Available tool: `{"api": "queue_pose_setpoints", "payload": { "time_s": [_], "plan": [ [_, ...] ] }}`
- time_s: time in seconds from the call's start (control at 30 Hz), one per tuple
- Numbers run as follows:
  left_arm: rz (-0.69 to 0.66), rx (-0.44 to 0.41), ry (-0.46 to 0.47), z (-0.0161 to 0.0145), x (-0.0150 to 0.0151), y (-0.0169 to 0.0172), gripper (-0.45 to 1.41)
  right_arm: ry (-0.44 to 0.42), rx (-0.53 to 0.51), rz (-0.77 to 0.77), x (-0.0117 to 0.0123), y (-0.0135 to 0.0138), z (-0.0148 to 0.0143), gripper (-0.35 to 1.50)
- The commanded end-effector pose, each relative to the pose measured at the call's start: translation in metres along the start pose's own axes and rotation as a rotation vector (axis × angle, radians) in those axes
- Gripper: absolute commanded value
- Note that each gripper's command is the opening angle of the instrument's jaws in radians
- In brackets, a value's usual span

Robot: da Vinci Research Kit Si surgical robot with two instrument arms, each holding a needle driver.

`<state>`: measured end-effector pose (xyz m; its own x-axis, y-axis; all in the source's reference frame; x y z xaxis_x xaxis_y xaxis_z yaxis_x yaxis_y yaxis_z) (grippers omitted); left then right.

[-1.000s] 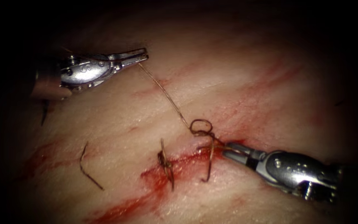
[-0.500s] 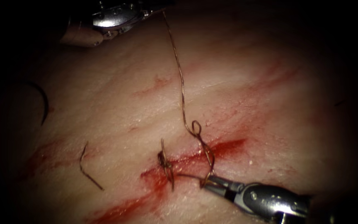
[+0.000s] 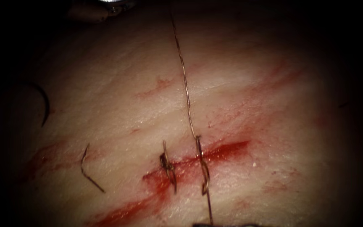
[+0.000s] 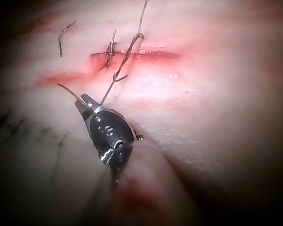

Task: Wound Closure

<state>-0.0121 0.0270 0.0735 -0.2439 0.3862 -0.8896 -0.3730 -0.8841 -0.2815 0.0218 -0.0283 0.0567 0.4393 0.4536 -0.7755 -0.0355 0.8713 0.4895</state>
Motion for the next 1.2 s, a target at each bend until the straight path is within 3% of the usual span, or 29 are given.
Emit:
{"api": "queue_pose_setpoints", "payload": {
  "time_s": [0.03, 0.27, 0.47, 0.6, 1.2],
  "plan": [
    [-0.001, 0.004, 0.001, 0.0009, -0.0002, -0.0007, -0.45, 0.004, 0.019, 0.002, -0.0001, -0.0013, 0.0011, -0.35],
    [0.0, 0.038, -0.012, 0.0029, 0.0017, -0.0052, -0.45, -0.009, 0.054, 0.015, -0.0013, -0.0014, 0.0015, -0.35],
    [0.001, 0.066, -0.021, 0.0049, 0.003, -0.0077, -0.45, -0.014, 0.113, 0.08, -0.0042, -0.0012, 0.0024, -0.35],
    [-0.003, 0.08, -0.032, 0.0066, 0.0034, -0.0093, -0.45, -0.023, 0.17, 0.109, -0.0059, -0.0027, 0.0031, -0.35],
    [0.021, 0.071, -0.069, 0.0117, 0.0033, -0.0095, -0.45, -0.036, 0.211, 0.098, -0.0057, -0.0058, 0.0031, -0.35]
  ]
}}
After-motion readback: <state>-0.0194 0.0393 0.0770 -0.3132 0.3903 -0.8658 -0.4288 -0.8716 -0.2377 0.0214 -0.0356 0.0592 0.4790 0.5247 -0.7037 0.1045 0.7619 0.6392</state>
